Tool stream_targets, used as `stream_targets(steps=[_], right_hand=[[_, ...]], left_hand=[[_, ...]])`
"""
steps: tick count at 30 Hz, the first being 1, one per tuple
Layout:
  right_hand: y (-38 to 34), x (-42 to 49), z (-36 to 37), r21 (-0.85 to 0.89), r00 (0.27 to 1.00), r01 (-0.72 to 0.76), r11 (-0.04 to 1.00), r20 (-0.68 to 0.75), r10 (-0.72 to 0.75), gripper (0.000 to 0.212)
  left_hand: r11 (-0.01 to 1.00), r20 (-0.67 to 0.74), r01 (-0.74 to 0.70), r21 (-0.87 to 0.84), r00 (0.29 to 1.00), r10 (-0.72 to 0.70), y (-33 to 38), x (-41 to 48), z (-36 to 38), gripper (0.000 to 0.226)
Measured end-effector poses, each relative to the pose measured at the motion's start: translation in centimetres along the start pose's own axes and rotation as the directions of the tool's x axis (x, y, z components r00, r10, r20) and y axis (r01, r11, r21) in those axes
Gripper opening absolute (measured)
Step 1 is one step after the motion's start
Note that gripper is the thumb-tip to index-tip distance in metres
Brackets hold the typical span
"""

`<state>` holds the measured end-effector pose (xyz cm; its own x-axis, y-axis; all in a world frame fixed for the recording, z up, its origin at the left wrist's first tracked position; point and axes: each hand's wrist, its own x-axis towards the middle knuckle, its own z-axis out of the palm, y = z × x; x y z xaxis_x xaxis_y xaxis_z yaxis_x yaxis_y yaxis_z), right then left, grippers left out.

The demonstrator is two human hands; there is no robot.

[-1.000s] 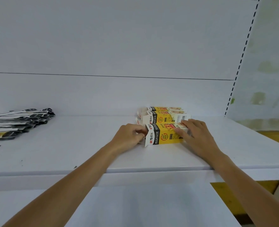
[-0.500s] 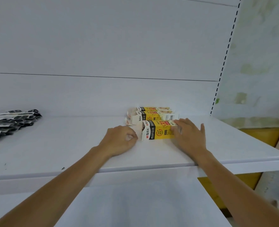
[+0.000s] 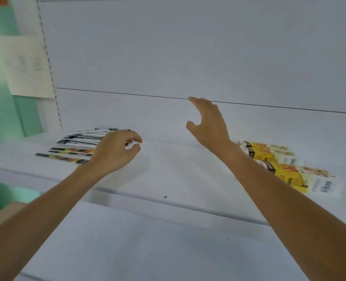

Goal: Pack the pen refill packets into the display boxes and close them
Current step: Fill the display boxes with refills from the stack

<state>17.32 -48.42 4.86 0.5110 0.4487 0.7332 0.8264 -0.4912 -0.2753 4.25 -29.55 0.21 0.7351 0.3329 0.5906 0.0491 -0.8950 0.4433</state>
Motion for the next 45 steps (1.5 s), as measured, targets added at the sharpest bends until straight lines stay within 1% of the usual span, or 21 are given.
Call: stream_targets(steps=[3,5,8,12,15,18,21,22,24,26,27,29,30,32,34,35,37,40,42,45], right_hand=[[-6.1,2.2,3.9,0.129,0.996,0.093,0.987,0.004,-0.094,0.063],[-9.9,2.9,6.5,0.185,0.987,0.141,0.973,0.048,-0.152,0.064],[-14.2,3.1,10.5,0.192,0.962,0.185,0.964,0.165,-0.218,0.066],[-17.6,3.0,15.4,0.15,0.929,0.194,0.969,0.288,-0.231,0.066],[-19.3,3.4,18.2,0.116,0.923,0.144,0.983,0.342,-0.175,0.065],[-20.4,4.5,20.4,0.083,0.923,0.085,0.993,0.368,-0.11,0.065],[-20.2,6.1,21.5,0.047,0.948,0.038,0.998,0.314,-0.051,0.062],[-19.9,6.4,21.7,0.043,0.96,0.014,0.999,0.279,-0.025,0.06],[-18.9,6.2,22.0,0.039,0.976,-0.075,0.996,0.208,0.066,0.056],[-17.9,5.6,22.2,0.029,0.97,-0.19,0.981,0.161,0.183,0.05],[-17.4,5.1,22.2,0.013,0.958,-0.241,0.97,0.162,0.236,0.047],[-16.5,4.0,22.0,-0.039,0.935,-0.307,0.951,0.174,0.309,0.044],[-16.2,3.4,21.8,-0.061,0.927,-0.327,0.943,0.171,0.333,0.044],[-15.8,2.6,21.2,-0.091,0.918,-0.353,0.931,0.161,0.364,0.043],[-15.5,2.0,20.6,-0.132,0.912,-0.36,0.923,0.157,0.379,0.043],[-15.3,1.7,20.3,-0.152,0.91,-0.364,0.919,0.151,0.386,0.042],[-15.2,1.2,20.0,-0.166,0.907,-0.382,0.909,0.125,0.403,0.039],[-15.7,0.8,20.3,-0.161,0.905,-0.391,0.906,0.113,0.411,0.035],[-16.1,0.6,20.7,-0.175,0.914,-0.363,0.915,0.124,0.386,0.03],[-16.6,0.8,20.8,-0.212,0.922,-0.328,0.921,0.142,0.361,0.023]], left_hand=[[0.992,-0.077,0.126,0.034,0.989,-0.123,-4.1,-1.9,-4.7,0.019],[0.98,-0.097,0.191,0.059,0.978,-0.185,-6.6,-3.2,-7.3,0.022],[0.97,-0.106,0.23,0.073,0.969,-0.222,-10.2,-4.9,-9.7,0.024],[0.964,-0.091,0.247,0.097,0.967,-0.239,-15.3,-5.7,-11.7,0.026],[0.966,-0.056,0.252,0.059,0.967,-0.249,-19.0,-4.7,-13.3,0.025],[0.973,-0.019,0.228,0.046,0.974,-0.227,-22.8,-2.7,-14.7,0.025],[0.984,0.018,0.175,-0.013,0.984,-0.175,-25.9,-0.4,-15.4,0.025],[0.99,0.055,0.136,-0.03,0.989,-0.135,-26.6,0.2,-15.2,0.026],[0.998,0.171,0.045,-0.04,0.985,-0.038,-27.6,1.0,-14.3,0.029],[0.997,0.307,-0.04,-0.064,0.95,0.057,-27.7,1.9,-13.0,0.036],[0.995,0.379,-0.066,-0.075,0.921,0.089,-27.6,2.3,-12.3,0.042],[0.982,0.503,-0.179,-0.057,0.845,0.183,-27.4,3.0,-10.8,0.049],[0.969,0.54,-0.244,-0.041,0.811,0.227,-27.4,3.5,-10.2,0.051],[0.959,0.561,-0.283,-0.018,0.791,0.243,-27.7,4.5,-9.4,0.057],[0.961,0.545,-0.276,-0.028,0.801,0.246,-28.1,5.2,-8.8,0.06],[0.962,0.542,-0.272,-0.025,0.805,0.242,-28.2,5.4,-8.5,0.053],[0.95,0.535,-0.311,0.014,0.805,0.255,-28.0,5.7,-8.2,0.035],[0.936,0.522,-0.343,0.074,0.813,0.257,-27.6,6.3,-8.0,0.026],[0.954,0.514,-0.298,0.036,0.824,0.238,-27.5,6.7,-7.9,0.024],[0.98,0.513,-0.188,-0.063,0.836,0.194,-27.4,7.1,-7.6,0.026]])
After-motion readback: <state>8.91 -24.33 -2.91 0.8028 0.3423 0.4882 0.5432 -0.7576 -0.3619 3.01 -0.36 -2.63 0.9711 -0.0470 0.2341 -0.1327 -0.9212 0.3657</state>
